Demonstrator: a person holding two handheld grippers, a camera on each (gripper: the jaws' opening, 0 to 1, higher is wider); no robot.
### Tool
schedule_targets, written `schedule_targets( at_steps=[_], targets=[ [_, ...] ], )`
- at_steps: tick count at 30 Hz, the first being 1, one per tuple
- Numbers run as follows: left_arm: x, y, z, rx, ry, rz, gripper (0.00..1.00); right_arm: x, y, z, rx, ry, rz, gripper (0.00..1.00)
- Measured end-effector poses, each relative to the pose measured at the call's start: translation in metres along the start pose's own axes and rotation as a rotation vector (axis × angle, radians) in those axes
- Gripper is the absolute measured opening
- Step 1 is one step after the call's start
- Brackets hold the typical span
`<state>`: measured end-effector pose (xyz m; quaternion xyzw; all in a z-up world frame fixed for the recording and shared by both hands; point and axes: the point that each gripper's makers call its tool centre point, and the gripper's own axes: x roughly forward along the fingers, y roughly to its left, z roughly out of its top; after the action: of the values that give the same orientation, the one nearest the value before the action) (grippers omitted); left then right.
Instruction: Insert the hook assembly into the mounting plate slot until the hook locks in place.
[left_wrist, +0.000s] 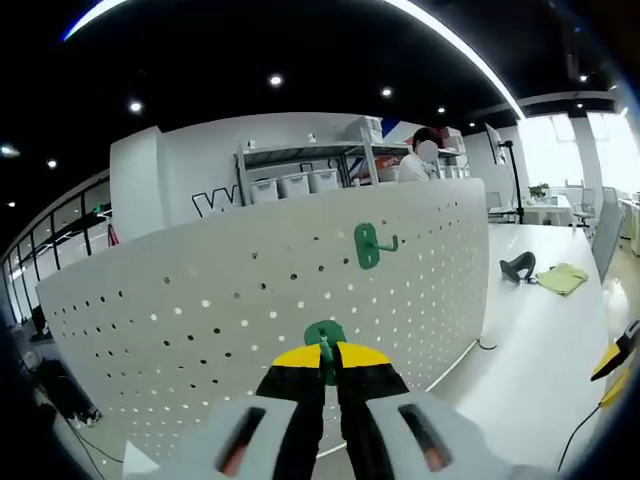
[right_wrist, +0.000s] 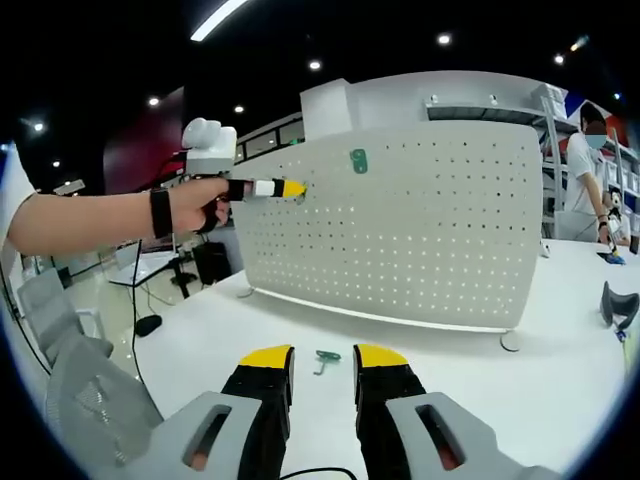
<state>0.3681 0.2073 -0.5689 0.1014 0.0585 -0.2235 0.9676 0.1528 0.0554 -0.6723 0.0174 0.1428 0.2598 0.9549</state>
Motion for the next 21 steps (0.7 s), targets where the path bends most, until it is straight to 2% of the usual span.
schedule_targets(
  at_steps=[9, 21],
  targets=[
    [0.006, 0.022, 0.014, -0.008, -0.033, 0.066, 0.03, 0.003, -0.002, 0.001, -0.004, 0.007, 0.002, 0.23],
    [0.010, 0.035, 0.032, 0.024, -0.084, 0.139, 0.03, 0.003, -0.004, -0.006, 0.012, 0.015, -0.001, 0.23]
  ],
)
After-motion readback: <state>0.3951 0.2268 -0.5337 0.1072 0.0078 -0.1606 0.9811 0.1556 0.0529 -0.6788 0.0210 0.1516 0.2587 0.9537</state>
